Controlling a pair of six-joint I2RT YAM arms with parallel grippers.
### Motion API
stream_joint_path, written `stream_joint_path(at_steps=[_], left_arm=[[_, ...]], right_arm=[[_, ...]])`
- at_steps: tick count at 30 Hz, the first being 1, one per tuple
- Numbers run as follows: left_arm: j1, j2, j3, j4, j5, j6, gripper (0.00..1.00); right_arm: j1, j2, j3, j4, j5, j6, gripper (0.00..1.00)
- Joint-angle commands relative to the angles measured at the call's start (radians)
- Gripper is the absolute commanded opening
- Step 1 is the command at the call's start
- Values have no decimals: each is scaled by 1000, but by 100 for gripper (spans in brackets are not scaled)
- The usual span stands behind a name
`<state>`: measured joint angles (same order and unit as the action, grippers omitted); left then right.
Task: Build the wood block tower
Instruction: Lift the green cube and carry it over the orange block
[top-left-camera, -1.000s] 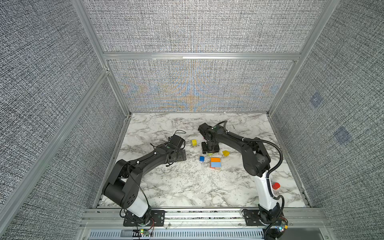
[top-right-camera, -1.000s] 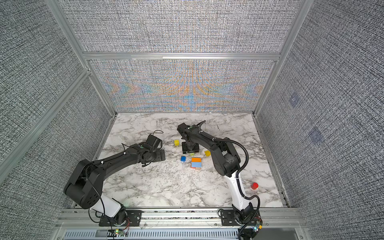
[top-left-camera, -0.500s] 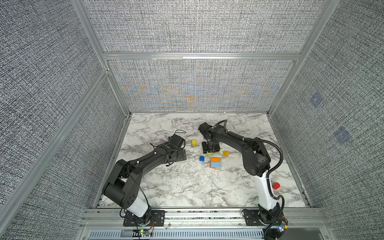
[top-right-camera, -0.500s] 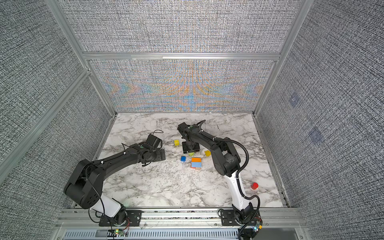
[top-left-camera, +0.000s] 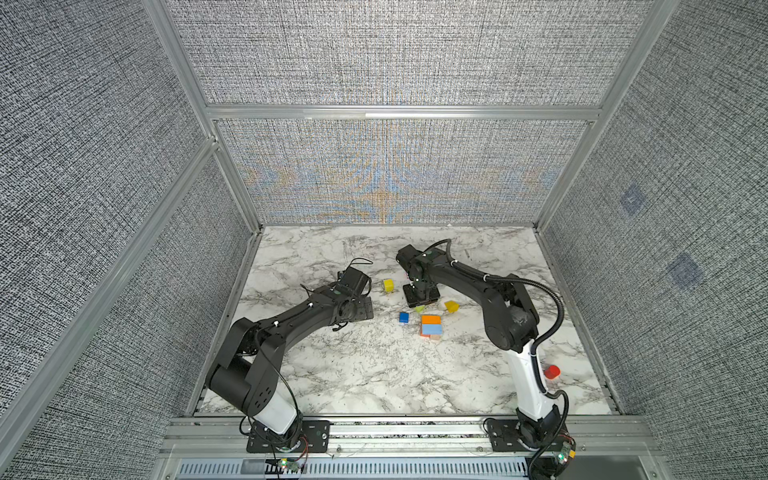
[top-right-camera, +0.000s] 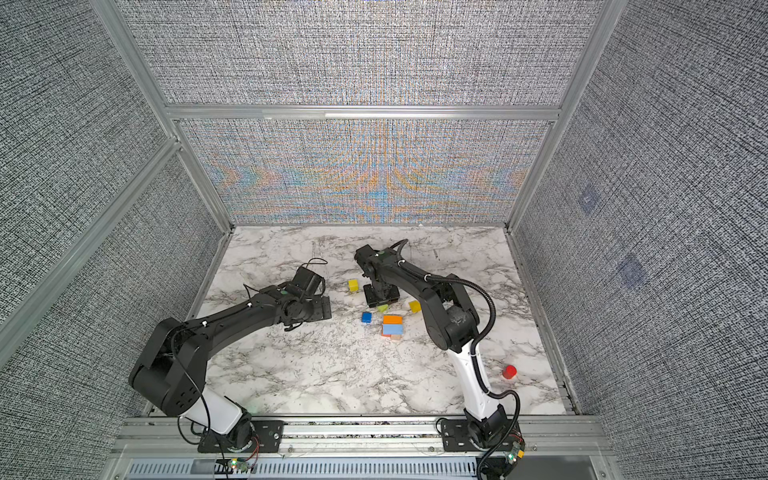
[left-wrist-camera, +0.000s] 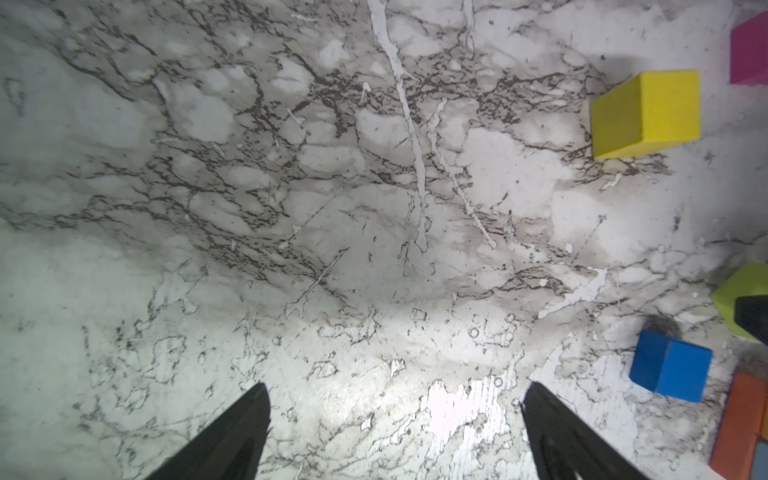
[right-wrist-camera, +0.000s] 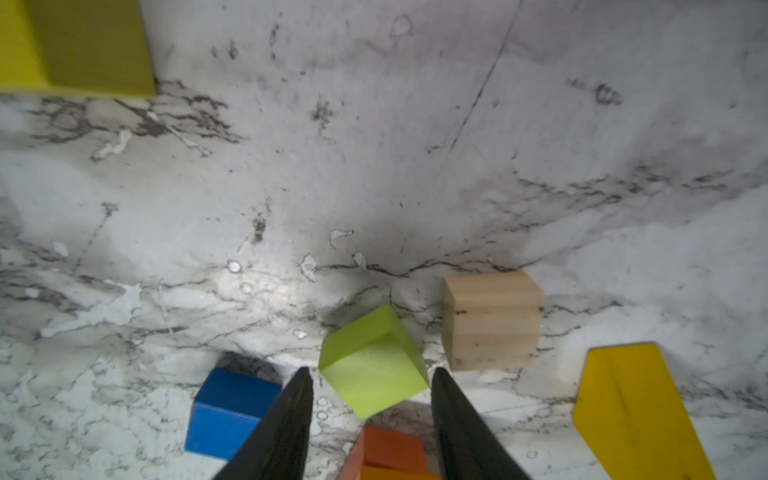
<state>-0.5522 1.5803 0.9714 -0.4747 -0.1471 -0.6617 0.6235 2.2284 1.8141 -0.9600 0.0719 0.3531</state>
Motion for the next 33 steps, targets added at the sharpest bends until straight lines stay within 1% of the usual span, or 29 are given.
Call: stream_joint_path(at_steps=[1,5,7,10,19,24,33], left_arm=[[2,7,13,-13,-3,-1,96],[2,13,27,-24,-5,1,96],[2,14,32,-27,-5,1,96],[1,21,39,-31,-3,-1,96],[1,23,38,-26,4,-6,96],[2,5,23,-13,7,-1,96],[2,-51,-31,23,19,25,96]], right_arm=[[-3,9,13,-18,-2,-27,49],[-2,14,17,-15,-6,-31,46],[-2,15,19,-13,-12,-32,38],[-2,13,17,-16,-15,-32,34],[-3,-28,-4,-23,-9,-6,33],[-2,-76,-24,-31,-20,20,33],[-1,-175,-53,-95,0,107,33]])
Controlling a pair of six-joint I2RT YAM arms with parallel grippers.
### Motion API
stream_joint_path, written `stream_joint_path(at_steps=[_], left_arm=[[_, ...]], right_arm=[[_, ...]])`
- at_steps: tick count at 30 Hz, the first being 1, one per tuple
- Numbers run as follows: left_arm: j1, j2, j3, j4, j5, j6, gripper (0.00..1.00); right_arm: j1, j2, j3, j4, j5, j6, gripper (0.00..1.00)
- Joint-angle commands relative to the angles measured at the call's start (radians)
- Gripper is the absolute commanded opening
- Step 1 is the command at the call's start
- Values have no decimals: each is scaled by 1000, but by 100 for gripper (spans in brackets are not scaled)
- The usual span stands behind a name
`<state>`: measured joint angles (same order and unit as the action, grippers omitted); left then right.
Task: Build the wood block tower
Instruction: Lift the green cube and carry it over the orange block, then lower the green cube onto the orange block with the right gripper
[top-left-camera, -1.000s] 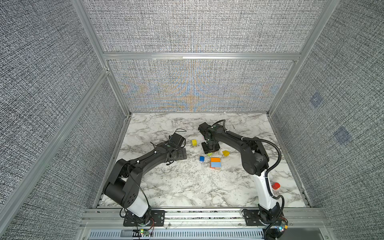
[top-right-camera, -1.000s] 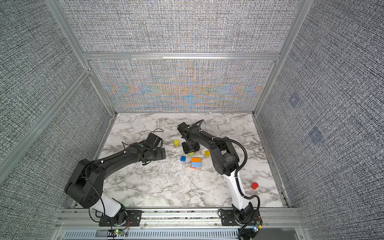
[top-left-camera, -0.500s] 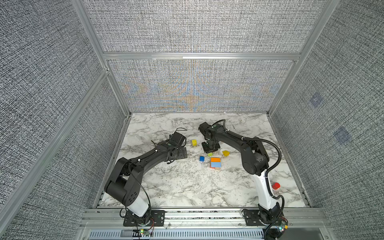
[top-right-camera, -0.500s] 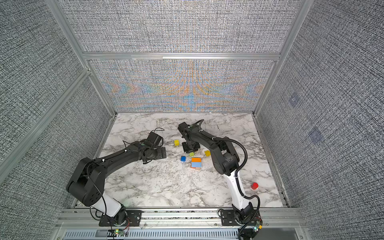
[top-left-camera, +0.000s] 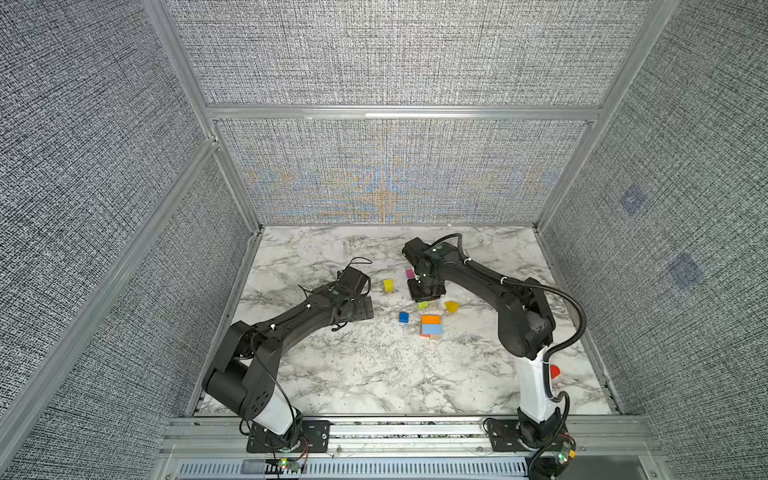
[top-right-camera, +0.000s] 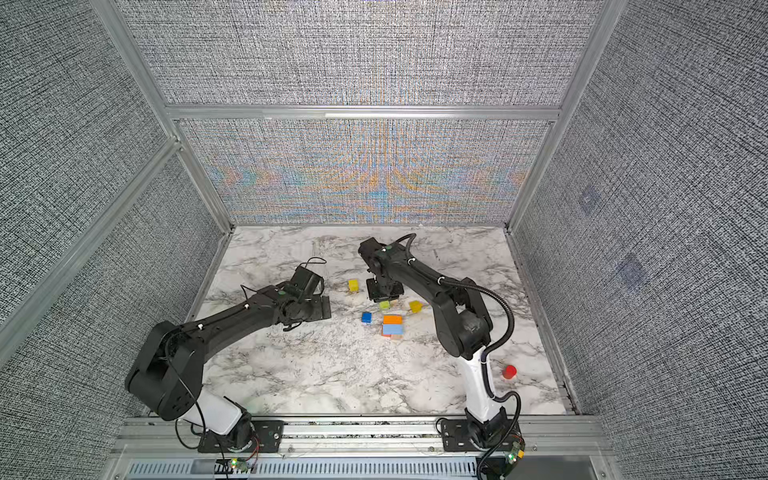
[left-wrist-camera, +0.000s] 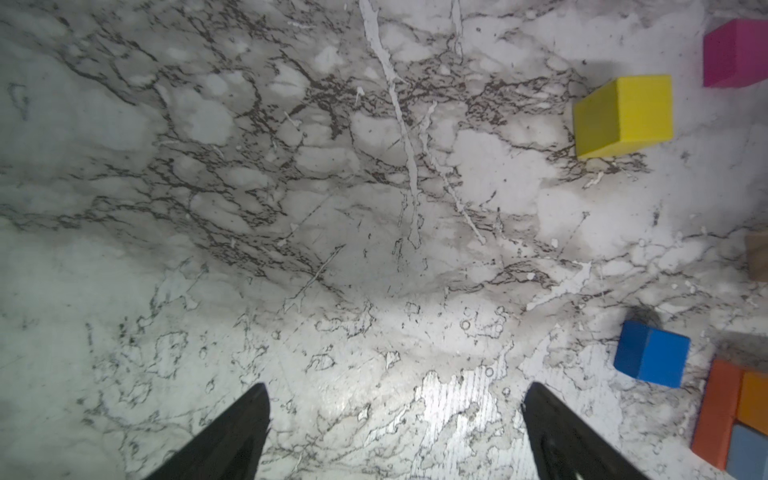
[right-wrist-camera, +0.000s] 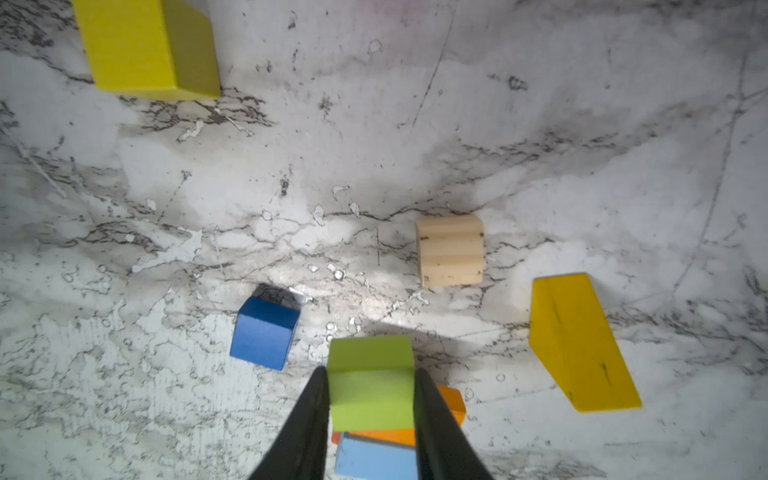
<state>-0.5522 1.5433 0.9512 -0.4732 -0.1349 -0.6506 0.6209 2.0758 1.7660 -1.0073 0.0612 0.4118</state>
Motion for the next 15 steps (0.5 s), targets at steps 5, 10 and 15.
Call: stream_joint_path(at_steps=[5,10,15], left_arm=[[0,-29,-36,49,37,25,96],[-3,-32,-43,64,61,32,96],[-3,-39,-45,70,72,41,96]], right_arm=[[12,-86,-64,-64,22,104,33],[22,-157,-159,-43,35,167,33],[36,-214,-240,4,35,214,33]])
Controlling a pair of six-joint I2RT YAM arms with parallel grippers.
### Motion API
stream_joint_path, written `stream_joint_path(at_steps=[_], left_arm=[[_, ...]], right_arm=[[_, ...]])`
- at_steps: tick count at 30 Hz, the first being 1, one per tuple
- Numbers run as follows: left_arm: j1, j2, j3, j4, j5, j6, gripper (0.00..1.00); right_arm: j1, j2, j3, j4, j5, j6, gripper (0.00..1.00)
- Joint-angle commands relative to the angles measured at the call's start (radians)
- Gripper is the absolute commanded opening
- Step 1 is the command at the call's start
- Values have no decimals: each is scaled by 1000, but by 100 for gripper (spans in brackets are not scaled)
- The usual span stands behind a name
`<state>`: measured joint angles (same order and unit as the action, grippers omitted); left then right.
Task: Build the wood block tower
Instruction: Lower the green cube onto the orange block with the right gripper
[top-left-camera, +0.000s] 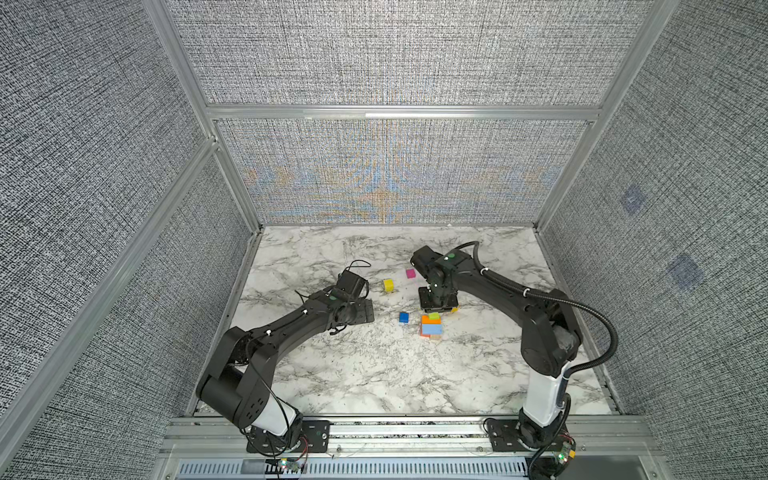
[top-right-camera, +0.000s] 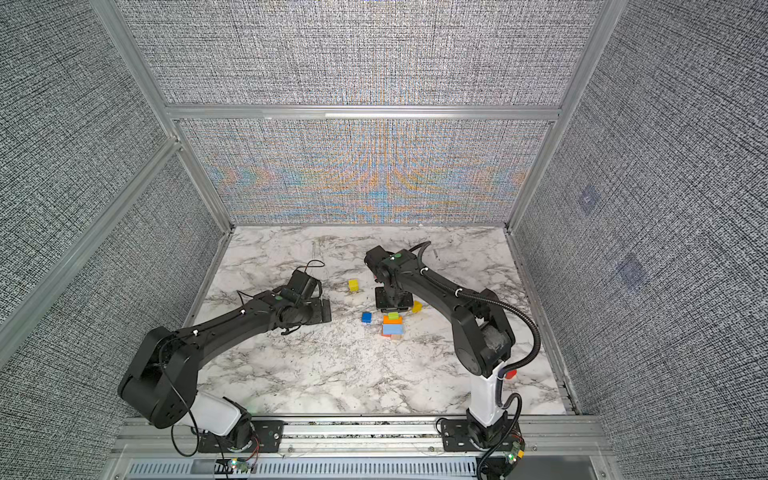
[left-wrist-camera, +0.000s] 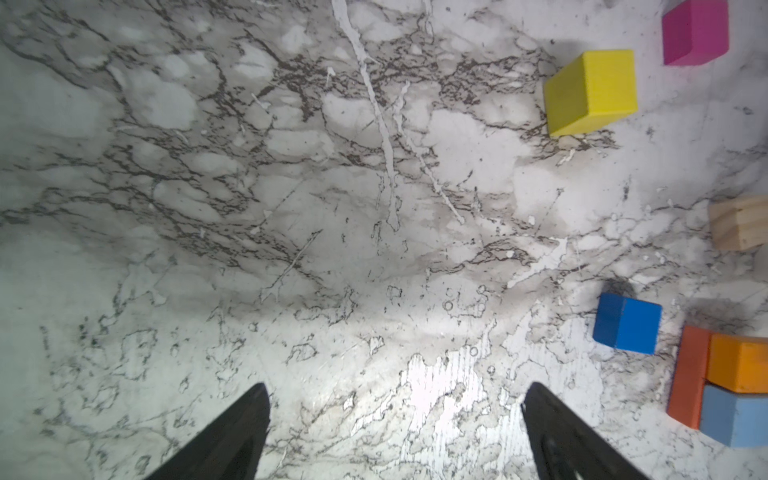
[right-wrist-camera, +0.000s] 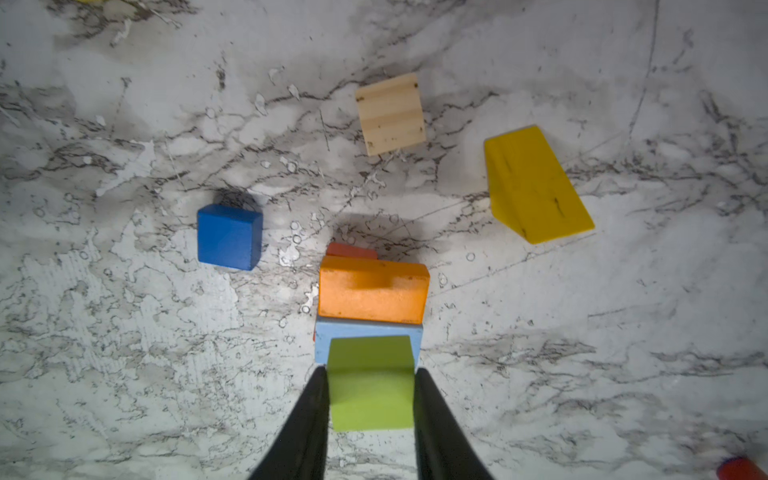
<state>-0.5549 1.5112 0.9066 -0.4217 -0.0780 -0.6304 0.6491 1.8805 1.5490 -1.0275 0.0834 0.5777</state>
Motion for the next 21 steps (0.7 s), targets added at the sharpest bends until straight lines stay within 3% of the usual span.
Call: stream_joint_path(at_steps=[1,10,21], left_arm=[[-2,-8,-3,18,15,21,96],[-4,-13,-15,21,-5,31,96],[-4,-16,-19,14,-35,40,96]], right_arm=[[9,-24,-33,32,12,55,33],[17,-31,-100,96,11,89,33],[19,25,-64,122,-1,81,33]])
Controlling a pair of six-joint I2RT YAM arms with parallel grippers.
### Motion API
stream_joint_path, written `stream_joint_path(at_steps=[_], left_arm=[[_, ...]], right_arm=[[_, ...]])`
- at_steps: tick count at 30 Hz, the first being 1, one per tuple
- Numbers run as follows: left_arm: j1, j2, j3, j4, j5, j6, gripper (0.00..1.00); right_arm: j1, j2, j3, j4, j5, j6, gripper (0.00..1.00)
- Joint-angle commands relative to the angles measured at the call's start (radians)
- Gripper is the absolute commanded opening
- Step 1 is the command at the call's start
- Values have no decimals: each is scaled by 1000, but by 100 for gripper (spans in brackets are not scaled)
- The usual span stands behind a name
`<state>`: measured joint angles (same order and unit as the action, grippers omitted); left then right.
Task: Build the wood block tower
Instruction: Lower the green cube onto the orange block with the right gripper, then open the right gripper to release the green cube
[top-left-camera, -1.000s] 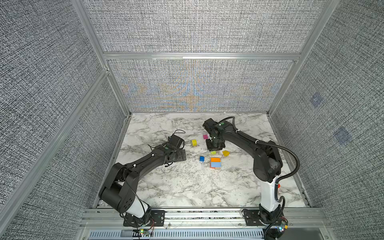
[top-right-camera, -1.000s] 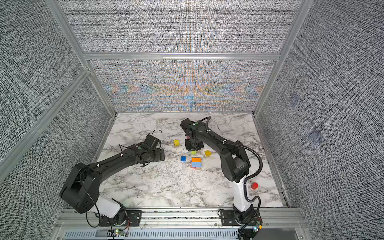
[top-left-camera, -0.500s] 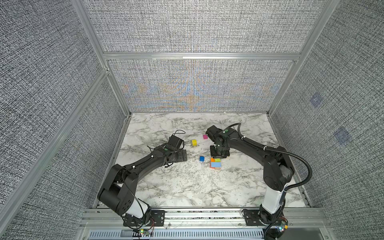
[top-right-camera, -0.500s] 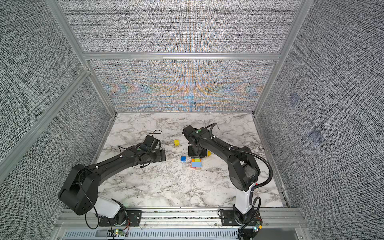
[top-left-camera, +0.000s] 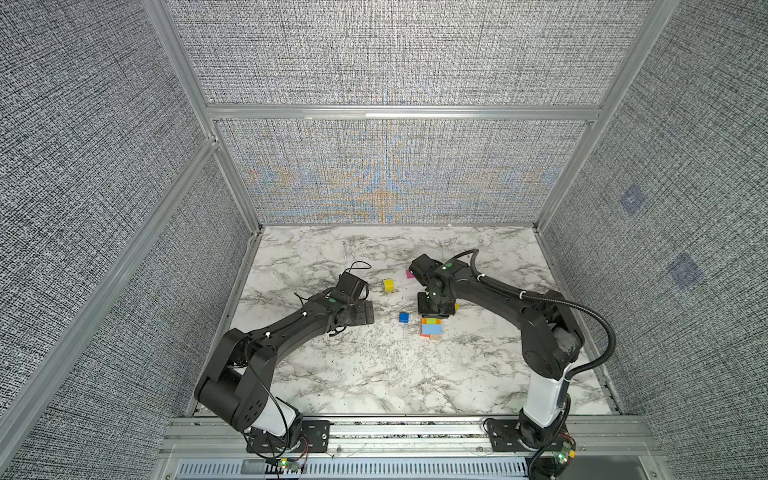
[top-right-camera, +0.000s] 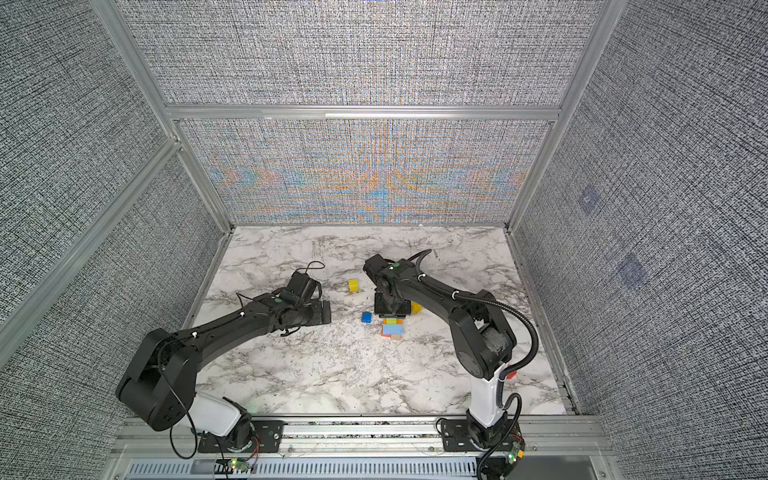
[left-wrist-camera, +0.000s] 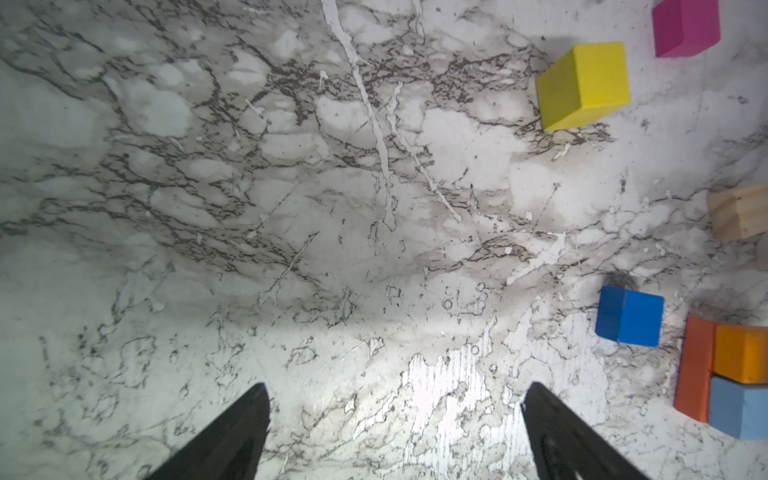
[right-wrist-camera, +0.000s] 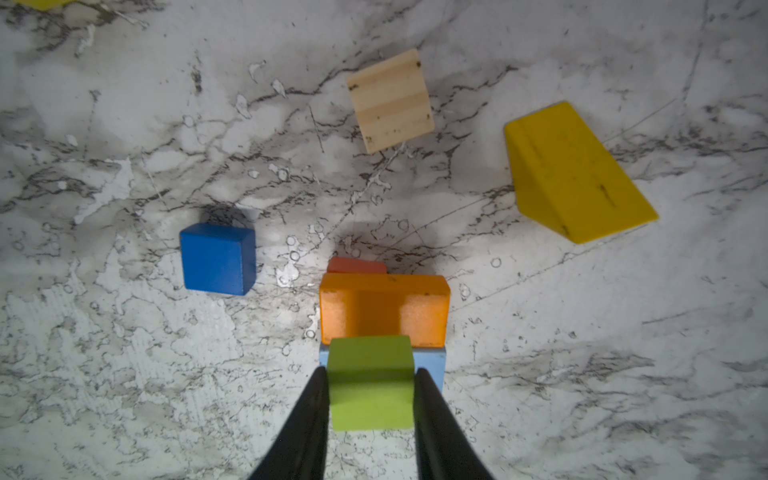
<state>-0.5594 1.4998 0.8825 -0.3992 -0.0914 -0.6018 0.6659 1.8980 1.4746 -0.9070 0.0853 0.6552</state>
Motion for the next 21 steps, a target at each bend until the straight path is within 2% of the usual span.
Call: stream_joint_path(at_steps=[1,21], left_arm=[[0,-5,4,-10,-25,12,96],[0,10,-2,5,-23,16,96]], right_arm=[[2,9,11,2,-4,2,33],[5,-26,-48,17,4,13,33]])
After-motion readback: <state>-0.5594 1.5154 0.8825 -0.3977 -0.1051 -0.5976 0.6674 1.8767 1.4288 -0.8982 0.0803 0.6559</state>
